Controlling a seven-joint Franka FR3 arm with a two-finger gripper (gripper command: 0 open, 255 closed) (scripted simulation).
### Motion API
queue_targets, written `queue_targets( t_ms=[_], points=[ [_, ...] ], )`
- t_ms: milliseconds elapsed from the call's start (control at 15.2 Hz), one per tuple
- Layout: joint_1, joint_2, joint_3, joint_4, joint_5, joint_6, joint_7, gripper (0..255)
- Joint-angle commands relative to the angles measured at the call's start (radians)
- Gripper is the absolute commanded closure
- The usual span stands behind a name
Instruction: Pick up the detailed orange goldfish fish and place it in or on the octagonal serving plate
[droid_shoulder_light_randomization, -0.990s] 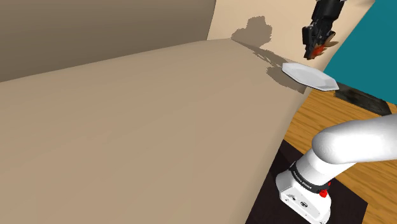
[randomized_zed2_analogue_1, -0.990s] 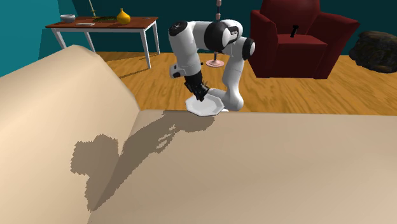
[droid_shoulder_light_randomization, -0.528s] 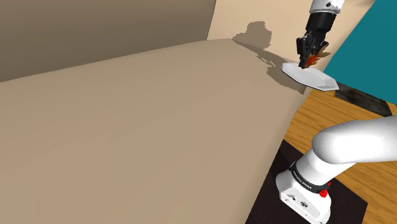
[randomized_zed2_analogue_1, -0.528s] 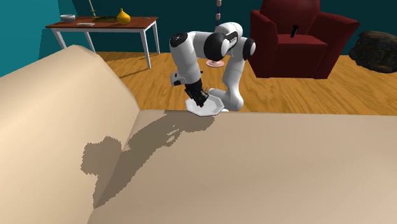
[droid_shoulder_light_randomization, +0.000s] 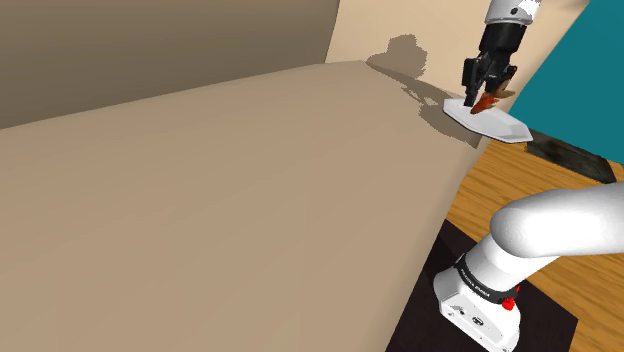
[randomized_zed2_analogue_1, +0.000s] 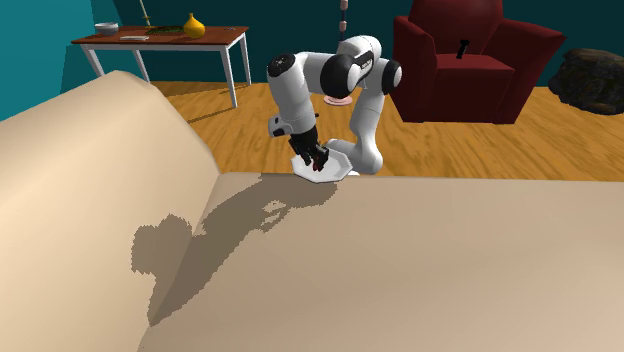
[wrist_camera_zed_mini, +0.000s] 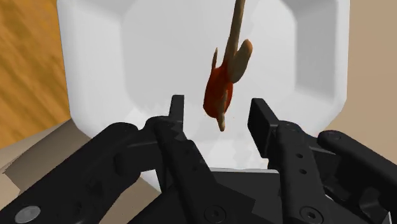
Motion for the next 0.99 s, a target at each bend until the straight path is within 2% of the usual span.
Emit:
queue_targets(
  t_ms=[0, 264, 528, 924],
  points=[
    [0.000, 0.000, 0.000, 0.000, 0.000, 0.000, 0.000, 0],
    [0.000, 0.000, 0.000, 0.000, 0.000, 0.000, 0.000, 0],
    [0.004, 0.086, -0.007, 0.190, 0.002, -0.104, -0.004, 0],
    [0.004, 0.086, -0.007, 0.190, 0.002, -0.104, -0.004, 0]
  ],
)
